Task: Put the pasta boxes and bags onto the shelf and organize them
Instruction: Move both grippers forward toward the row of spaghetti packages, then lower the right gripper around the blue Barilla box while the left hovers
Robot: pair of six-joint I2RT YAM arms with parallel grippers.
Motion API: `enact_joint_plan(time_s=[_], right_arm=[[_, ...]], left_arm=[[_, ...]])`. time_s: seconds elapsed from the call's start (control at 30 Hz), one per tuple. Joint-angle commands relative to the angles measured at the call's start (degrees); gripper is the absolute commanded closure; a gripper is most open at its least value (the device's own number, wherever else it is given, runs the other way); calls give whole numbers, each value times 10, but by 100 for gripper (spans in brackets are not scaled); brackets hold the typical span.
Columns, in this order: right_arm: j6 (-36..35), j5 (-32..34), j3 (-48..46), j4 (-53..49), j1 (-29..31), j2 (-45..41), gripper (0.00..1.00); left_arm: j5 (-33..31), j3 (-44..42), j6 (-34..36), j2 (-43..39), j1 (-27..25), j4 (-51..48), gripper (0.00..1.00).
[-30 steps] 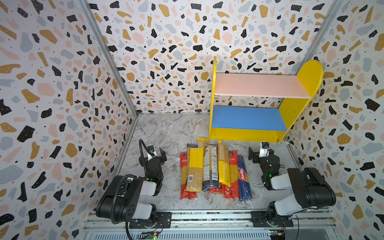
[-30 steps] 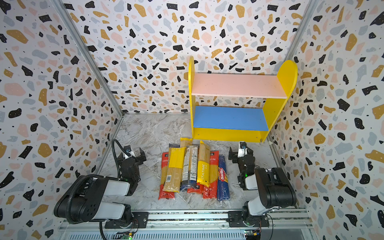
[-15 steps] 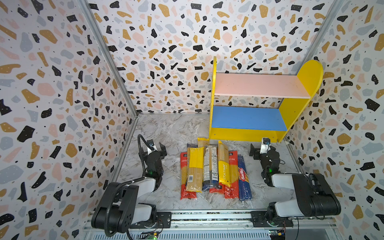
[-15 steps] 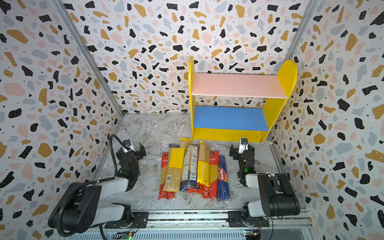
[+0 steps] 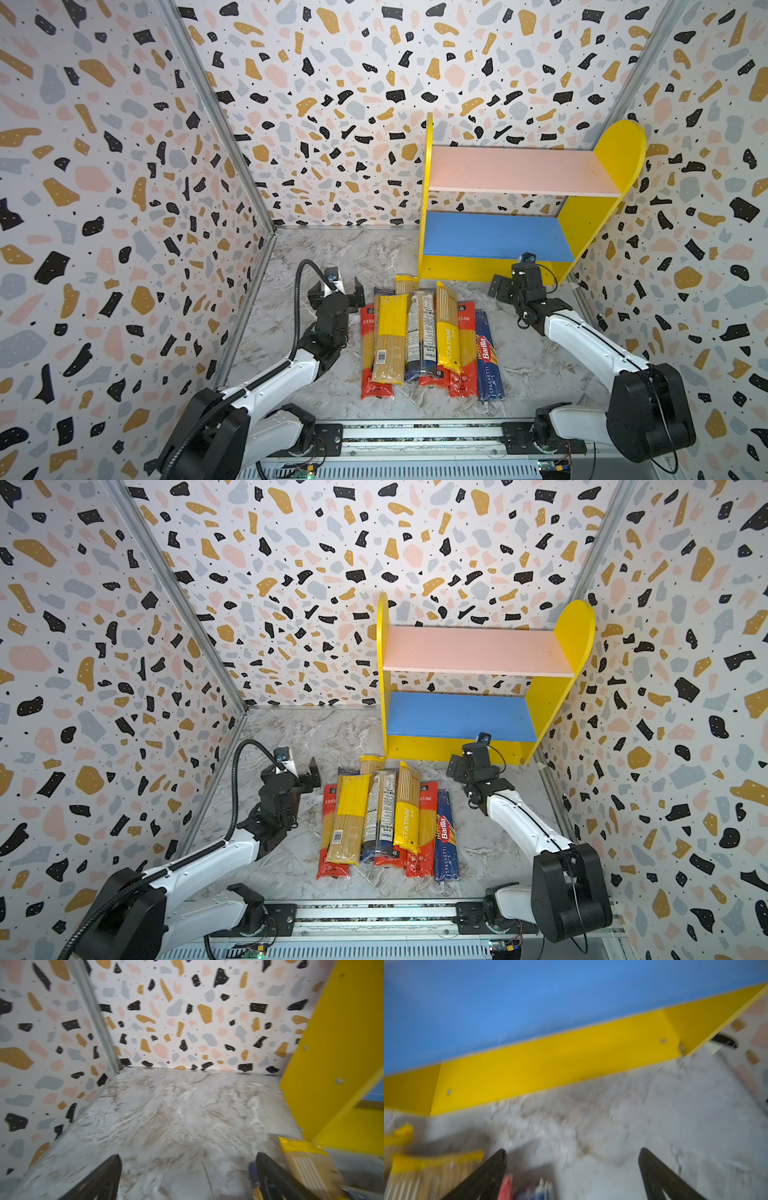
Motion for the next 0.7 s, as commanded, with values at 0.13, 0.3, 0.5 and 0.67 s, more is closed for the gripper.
enact_joint_plan(time_s=[0.13,0.3,0.5,0.67], right_arm=[[214,15,-42,-298,195,-135,1],[326,8,-95,-354,285,-213,2],[399,30,-97,-425,354,-188,3],[432,43,-72,-458,382,-121,2]], left_arm=[[22,41,-96,-54,-127,-137,1],[-28,59,-114,-70,-214,-187,1],[-67,76,-113,-80,-265,-214,1],[-60,87,-117,-79,-271,-225,0]])
